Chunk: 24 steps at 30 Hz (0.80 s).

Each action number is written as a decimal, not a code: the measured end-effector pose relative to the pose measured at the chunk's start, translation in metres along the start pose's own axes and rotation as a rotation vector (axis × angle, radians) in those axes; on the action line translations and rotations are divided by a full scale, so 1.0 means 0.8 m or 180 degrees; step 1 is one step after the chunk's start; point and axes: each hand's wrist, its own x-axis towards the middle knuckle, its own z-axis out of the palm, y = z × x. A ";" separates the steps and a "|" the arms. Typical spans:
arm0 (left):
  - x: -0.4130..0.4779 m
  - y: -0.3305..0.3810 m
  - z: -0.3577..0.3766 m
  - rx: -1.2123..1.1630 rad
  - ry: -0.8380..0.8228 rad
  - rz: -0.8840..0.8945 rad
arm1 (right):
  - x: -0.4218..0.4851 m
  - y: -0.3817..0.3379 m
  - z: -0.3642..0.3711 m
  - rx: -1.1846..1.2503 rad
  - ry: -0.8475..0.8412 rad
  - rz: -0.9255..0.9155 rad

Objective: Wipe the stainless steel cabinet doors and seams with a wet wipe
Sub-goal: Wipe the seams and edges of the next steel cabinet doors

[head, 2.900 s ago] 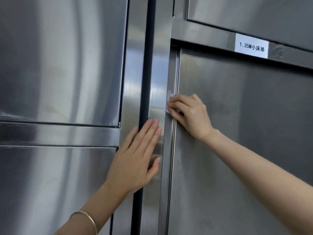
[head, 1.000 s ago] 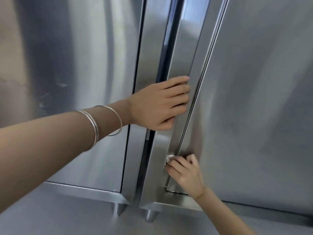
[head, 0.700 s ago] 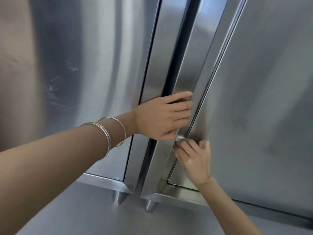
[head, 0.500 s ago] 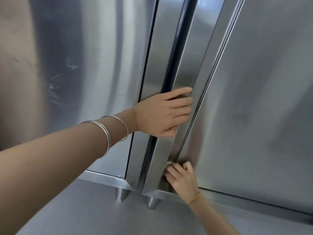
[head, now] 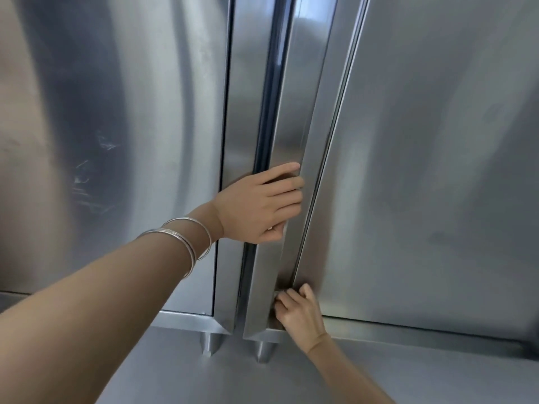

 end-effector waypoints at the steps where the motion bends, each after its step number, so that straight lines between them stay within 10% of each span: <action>1: 0.000 0.002 -0.002 -0.0003 -0.0065 -0.0041 | 0.002 -0.001 -0.004 0.0062 -0.0065 0.0056; 14: 0.087 0.021 -0.104 -0.1210 -0.1177 -0.0832 | 0.032 0.106 -0.274 0.1620 0.0484 0.2127; 24: 0.366 -0.193 -0.317 -0.1779 -0.1229 -0.0150 | 0.197 0.283 -0.666 0.0825 0.0059 0.2848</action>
